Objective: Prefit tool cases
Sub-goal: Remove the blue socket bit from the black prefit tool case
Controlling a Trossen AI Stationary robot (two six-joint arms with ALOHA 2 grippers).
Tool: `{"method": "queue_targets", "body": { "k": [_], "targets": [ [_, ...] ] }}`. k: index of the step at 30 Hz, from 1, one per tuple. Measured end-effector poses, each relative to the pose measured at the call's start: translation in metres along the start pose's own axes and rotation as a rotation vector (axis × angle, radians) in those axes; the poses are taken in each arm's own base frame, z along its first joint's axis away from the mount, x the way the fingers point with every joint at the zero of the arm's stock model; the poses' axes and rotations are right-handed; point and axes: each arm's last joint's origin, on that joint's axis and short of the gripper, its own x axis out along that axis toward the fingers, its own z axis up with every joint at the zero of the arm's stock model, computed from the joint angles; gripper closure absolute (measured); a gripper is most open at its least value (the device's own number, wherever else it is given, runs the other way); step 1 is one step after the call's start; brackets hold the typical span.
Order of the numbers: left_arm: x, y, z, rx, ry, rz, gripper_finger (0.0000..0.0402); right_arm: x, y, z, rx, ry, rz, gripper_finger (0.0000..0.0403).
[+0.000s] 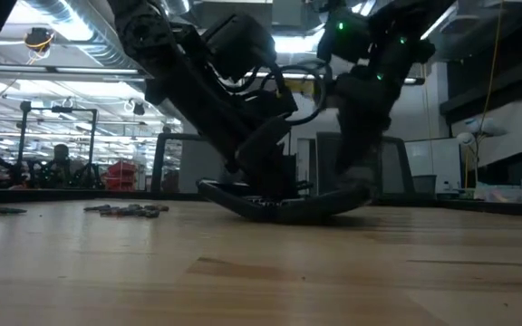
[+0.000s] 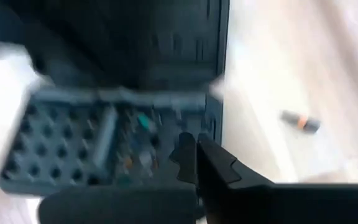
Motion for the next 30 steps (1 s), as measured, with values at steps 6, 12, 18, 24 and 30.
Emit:
{"method": "queue_targets", "body": {
  "k": [6,12,18,24,30],
  "targets": [
    [-0.013,0.002,0.009,0.050,-0.019,0.015,0.0402,-0.006,-0.019,0.003,0.088,-0.057,-0.214,0.0402],
    [-0.030,0.004,0.025,0.102,-0.079,0.022,0.0401,-0.007,-0.041,0.006,0.178,-0.061,-0.238,0.0399],
    [-0.034,0.007,0.028,0.111,-0.097,0.063,0.0401,-0.007,-0.058,0.008,0.238,-0.026,-0.125,0.0336],
    [-0.033,0.010,0.027,0.088,-0.078,0.071,0.0402,-0.006,-0.052,0.005,0.214,0.029,0.029,0.0251],
    [-0.026,0.012,0.023,0.037,-0.066,0.076,0.0402,-0.001,-0.021,0.000,0.064,0.044,0.037,0.0249]
  ]
}}
